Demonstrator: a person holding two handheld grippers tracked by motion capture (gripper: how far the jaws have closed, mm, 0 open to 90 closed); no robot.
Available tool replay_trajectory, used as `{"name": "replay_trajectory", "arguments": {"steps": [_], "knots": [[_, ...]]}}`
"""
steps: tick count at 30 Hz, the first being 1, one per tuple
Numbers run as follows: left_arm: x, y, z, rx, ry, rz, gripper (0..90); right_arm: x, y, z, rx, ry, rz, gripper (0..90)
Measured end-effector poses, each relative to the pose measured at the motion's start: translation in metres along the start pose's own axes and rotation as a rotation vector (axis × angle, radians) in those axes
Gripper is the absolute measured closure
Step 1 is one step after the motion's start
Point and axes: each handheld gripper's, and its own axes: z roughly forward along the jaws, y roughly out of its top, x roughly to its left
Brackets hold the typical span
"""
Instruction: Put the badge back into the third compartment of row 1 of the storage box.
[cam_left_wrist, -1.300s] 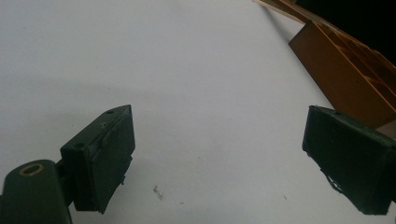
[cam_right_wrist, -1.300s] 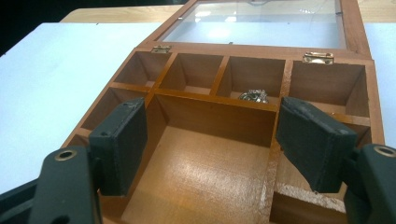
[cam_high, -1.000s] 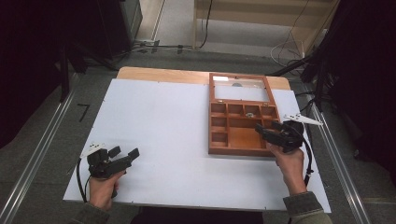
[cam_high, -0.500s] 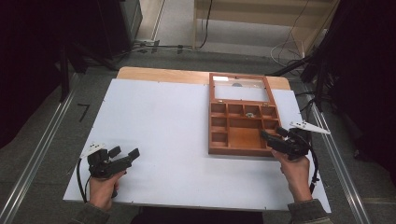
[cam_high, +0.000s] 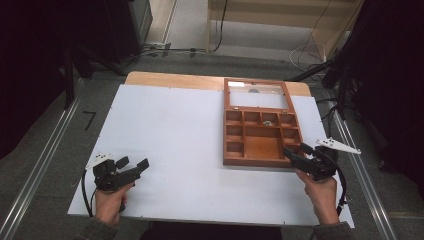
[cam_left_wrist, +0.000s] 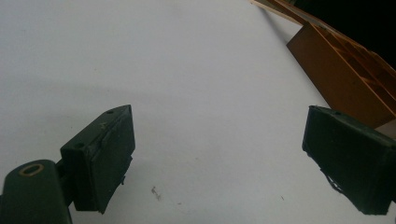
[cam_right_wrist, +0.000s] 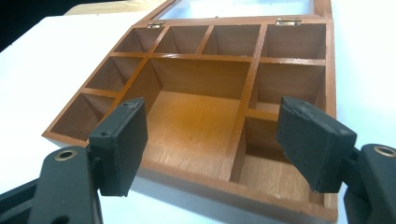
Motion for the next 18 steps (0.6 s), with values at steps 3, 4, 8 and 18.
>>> {"name": "replay_trajectory", "arguments": {"steps": [3, 4, 8, 18], "knots": [[0.000, 0.000, 0.000, 0.000, -0.001, 0.000, 9.5, -0.002, -0.004, -0.004, 0.000, -0.001, 0.004, 23.2], [0.000, 0.000, 0.000, 0.000, -0.001, 0.000, 9.5, -0.002, -0.005, -0.006, 0.001, -0.004, 0.004, 23.2], [-0.001, 0.000, 0.000, 0.001, 0.000, -0.001, 9.5, -0.003, -0.009, -0.011, 0.000, -0.002, 0.008, 23.3], [-0.001, 0.000, 0.000, 0.001, -0.002, -0.001, 9.6, -0.002, -0.017, -0.021, -0.003, -0.005, 0.010, 23.3]]}}
